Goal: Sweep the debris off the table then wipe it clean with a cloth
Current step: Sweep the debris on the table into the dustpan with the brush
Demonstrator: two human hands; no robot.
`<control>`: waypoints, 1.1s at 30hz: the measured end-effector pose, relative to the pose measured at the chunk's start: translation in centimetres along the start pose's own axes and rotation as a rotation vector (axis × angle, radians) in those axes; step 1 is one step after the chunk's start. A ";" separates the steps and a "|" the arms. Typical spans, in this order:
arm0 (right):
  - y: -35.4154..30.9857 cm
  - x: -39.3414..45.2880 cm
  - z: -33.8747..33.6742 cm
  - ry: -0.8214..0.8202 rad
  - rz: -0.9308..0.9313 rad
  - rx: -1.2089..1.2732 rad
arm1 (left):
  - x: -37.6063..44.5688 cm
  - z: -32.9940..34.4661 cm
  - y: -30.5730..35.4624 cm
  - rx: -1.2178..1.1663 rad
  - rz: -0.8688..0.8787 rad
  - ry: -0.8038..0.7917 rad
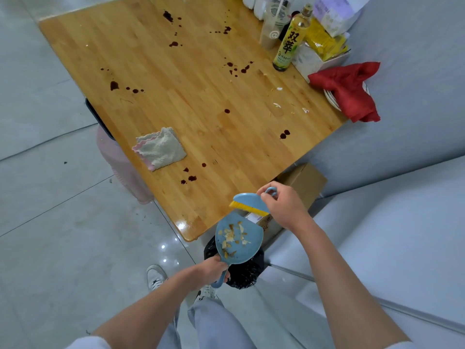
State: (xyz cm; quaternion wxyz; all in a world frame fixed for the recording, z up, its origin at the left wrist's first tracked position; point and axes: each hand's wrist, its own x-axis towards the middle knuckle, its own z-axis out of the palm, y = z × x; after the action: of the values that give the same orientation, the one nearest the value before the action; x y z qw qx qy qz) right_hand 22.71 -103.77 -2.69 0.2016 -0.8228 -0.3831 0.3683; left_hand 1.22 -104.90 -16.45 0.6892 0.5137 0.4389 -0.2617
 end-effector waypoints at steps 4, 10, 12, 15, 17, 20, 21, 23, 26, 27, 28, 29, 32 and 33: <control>0.5 0.1 -2.4 0.198 0.037 0.101 | -0.6 0.9 1.9 0.007 0.036 -0.076; 0.4 0.9 -7.0 0.483 0.027 0.168 | -2.4 0.0 9.0 -0.043 0.096 -0.029; 0.3 1.6 -8.5 0.586 0.033 0.207 | -2.8 -1.4 11.8 -0.071 0.122 0.018; 0.3 3.5 -9.5 0.710 0.035 0.243 | -2.8 -4.2 15.2 -0.126 0.145 0.136; 0.2 5.1 -10.0 0.739 0.038 0.228 | -2.8 -6.4 17.0 -0.128 0.162 0.218; 0.5 8.5 -11.3 0.752 0.066 0.207 | -1.8 -10.0 19.3 -0.153 0.172 0.293; 0.8 9.7 -11.9 0.759 0.073 0.211 | -1.6 -11.1 19.8 -0.162 0.165 0.315; 1.2 12.8 -13.1 0.766 0.087 0.216 | -0.4 -13.6 21.4 -0.158 0.165 0.344; 1.5 16.8 -14.9 0.781 0.127 0.163 | 0.6 -17.1 23.8 -0.114 0.185 0.369; 1.4 18.3 -15.4 0.785 0.146 0.148 | 1.0 -18.5 24.8 -0.101 0.192 0.372; 1.4 19.8 -15.9 0.781 0.162 0.128 | 1.3 -19.7 25.6 -0.093 0.197 0.380; 1.3 21.4 -16.2 0.777 0.181 0.117 | 1.7 -21.2 26.5 -0.087 0.193 0.384; 1.3 25.0 -16.9 0.766 0.225 0.074 | 2.1 -24.3 28.1 -0.065 0.201 0.384; 1.2 26.1 -16.9 0.751 0.252 0.060 | 2.3 -25.4 28.4 -0.044 0.204 0.373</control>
State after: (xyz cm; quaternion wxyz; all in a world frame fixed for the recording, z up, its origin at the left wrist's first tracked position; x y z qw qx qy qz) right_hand 47.52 -85.04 -4.30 0.3049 -0.9345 -0.1679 0.0747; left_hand 16.80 -71.34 -7.09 0.6298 0.5800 0.5102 -0.0813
